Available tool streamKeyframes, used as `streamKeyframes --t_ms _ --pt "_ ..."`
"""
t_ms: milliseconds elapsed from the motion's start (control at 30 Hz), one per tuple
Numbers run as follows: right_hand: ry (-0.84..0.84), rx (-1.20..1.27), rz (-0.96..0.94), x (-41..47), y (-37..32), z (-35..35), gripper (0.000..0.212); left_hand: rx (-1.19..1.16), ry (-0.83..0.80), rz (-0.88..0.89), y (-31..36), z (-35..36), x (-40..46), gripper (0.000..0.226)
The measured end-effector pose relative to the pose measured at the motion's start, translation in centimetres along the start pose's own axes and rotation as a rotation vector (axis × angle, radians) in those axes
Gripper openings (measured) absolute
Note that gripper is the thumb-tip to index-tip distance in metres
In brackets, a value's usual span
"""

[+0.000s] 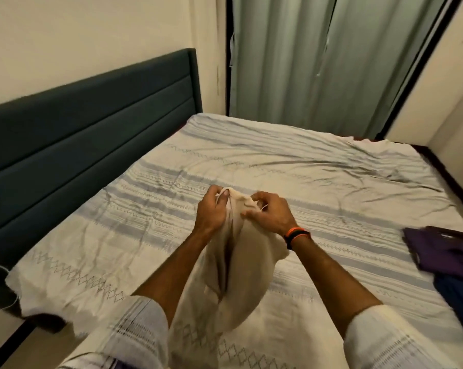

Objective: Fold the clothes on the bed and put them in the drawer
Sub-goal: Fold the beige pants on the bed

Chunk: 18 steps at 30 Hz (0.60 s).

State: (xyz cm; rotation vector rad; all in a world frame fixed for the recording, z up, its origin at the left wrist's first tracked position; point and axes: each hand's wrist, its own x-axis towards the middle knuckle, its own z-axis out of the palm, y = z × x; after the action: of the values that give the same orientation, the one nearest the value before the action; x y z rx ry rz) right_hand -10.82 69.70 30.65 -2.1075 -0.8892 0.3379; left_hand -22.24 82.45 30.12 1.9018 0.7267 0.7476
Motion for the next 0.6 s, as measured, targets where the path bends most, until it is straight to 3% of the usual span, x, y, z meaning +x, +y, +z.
streamKeyframes --t_ms 100,267,400,600 --pt "-0.037 -0.043 -0.13 -1.9 -0.2 0.3 0.061 -0.057 -0.102 0.086 1.8 0.5 -1.0 0.009" --pt "0.041 -0.009 -0.121 -4.5 -0.8 -1.4 0.016 -0.033 -0.133 0.179 3.2 1.0 -3.5 0.009" --pt "0.186 0.125 -0.125 -5.6 0.1 -3.8 0.015 0.065 -0.134 0.08 1.9 0.8 -4.5 0.013" --pt "0.32 0.401 -0.062 -5.5 1.6 -8.8 0.023 0.065 -0.481 -0.035 1.7 3.6 -7.9 0.035"
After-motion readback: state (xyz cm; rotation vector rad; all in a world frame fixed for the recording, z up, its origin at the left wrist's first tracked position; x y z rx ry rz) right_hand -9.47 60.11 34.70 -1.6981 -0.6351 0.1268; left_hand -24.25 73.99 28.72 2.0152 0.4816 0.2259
